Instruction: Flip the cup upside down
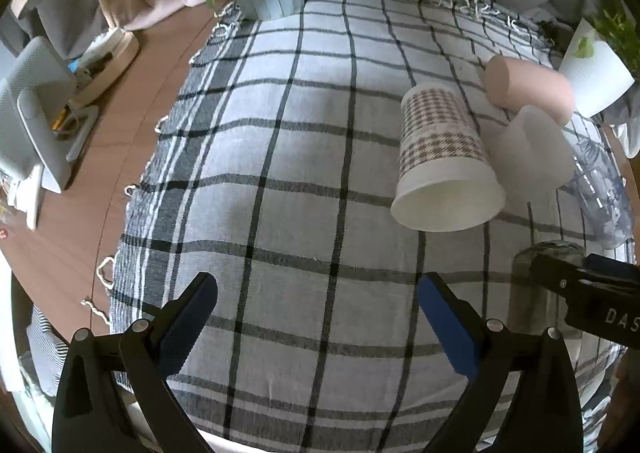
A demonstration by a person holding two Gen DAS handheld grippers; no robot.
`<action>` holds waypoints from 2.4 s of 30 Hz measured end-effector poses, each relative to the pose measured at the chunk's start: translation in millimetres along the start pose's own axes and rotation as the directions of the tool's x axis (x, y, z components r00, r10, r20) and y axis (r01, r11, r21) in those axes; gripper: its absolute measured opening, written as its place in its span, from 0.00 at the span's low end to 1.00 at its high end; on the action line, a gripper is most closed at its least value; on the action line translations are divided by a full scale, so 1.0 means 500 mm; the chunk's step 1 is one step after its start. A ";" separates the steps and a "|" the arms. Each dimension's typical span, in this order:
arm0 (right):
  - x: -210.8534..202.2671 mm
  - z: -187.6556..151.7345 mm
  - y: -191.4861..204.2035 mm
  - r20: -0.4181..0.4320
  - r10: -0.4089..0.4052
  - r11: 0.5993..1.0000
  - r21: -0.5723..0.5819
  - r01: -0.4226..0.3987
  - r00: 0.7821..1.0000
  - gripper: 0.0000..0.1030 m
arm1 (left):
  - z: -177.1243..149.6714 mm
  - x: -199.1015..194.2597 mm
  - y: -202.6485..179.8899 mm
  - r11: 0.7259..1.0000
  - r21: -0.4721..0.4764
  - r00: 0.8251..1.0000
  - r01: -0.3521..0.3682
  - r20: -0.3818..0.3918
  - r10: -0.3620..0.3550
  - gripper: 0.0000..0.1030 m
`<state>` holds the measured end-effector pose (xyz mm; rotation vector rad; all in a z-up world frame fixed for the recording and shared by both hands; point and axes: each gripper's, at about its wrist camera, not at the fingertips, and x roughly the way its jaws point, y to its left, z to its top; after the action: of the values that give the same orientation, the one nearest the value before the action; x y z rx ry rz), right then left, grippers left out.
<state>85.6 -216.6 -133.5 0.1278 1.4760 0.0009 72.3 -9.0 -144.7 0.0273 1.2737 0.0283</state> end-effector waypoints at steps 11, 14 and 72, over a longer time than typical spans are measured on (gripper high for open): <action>0.052 0.023 0.012 -0.112 -0.028 1.000 0.001 0.028 0.993 0.68 | 0.011 0.022 0.008 1.000 0.003 1.000 0.018 -0.010 -0.018 0.99; 0.053 0.021 0.008 -0.112 -0.017 1.000 0.018 0.020 0.994 0.66 | 0.016 0.018 0.011 1.000 0.000 1.000 0.022 -0.002 -0.022 0.99; -0.191 -0.101 0.011 0.376 -0.073 0.997 0.052 0.058 0.924 0.84 | -0.027 -0.157 0.000 0.998 0.056 0.986 -0.009 0.169 0.000 0.99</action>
<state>26.6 -214.3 -42.9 0.1035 1.0930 -0.1028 36.5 -11.9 -73.6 0.0801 1.1047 -0.0065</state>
